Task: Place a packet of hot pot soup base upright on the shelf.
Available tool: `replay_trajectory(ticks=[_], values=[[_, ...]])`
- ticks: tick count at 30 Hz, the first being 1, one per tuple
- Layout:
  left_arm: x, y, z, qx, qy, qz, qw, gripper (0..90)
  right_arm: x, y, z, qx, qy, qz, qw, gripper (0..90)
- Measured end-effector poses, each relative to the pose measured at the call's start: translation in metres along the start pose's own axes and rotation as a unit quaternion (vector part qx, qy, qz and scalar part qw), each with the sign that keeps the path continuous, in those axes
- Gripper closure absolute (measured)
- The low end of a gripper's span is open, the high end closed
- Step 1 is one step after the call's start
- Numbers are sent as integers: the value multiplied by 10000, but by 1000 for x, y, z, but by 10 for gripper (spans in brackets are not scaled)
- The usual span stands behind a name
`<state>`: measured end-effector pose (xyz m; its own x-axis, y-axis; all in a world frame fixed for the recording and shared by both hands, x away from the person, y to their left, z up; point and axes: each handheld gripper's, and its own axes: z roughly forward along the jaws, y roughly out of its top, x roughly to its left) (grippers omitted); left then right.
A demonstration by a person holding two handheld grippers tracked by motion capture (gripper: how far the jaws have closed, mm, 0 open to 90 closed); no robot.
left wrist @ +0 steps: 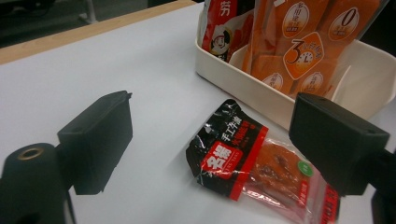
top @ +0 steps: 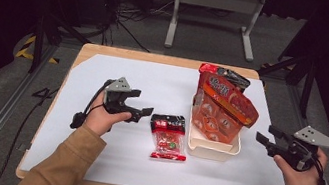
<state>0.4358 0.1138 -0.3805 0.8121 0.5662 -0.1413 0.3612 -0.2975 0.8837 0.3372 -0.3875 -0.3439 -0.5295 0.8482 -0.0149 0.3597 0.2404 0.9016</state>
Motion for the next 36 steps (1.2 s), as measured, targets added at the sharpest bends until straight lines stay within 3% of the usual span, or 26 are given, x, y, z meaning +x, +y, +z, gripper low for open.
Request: replay_trajectory(ticks=[2, 5, 7, 10, 12, 14, 18, 23, 31, 36], values=[[1, 1, 3, 139, 37, 14, 9999, 216, -2, -2, 1, 9, -6, 21, 10000, 437], [2, 1, 10, 137, 89, 92, 9998, 168, -4, -3, 1, 13, -24, 14, 10000, 436], [3, -1, 15, 203, -5, 16, 9998, 213, -5, -4, 1, 8, -44, 29, 10000, 436], [4, -2, 20, 266, 28, -14, 9996, 222, -6, -5, 1, -3, -52, 52, 10000, 436], [6, -3, 25, 392, -121, -155, 9990, 235, -7, -6, 1, 12, -49, 75, 10000, 436], [7, -5, 31, 468, -77, -220, 9986, 253, -7, -7, 2, 24, -43, 87, 10000, 435], [8, -9, 41, 616, -79, -290, 9977, 246, -8, -7, 4, 32, -48, 93, 9999, 429], [10, -14, 52, 698, -260, -394, 9964, 217, -8, -8, 5, 57, -46, 123, 9999, 424], [10, -22, 68, 1081, -377, -499, 9922, 191, -7, -9, 8, 93, -13, 104, 9999, 422], [12, -26, 72, 1232, -445, -603, 9895, 267, -6, -9, 9, 124, -8, 126, 9998, 421]])
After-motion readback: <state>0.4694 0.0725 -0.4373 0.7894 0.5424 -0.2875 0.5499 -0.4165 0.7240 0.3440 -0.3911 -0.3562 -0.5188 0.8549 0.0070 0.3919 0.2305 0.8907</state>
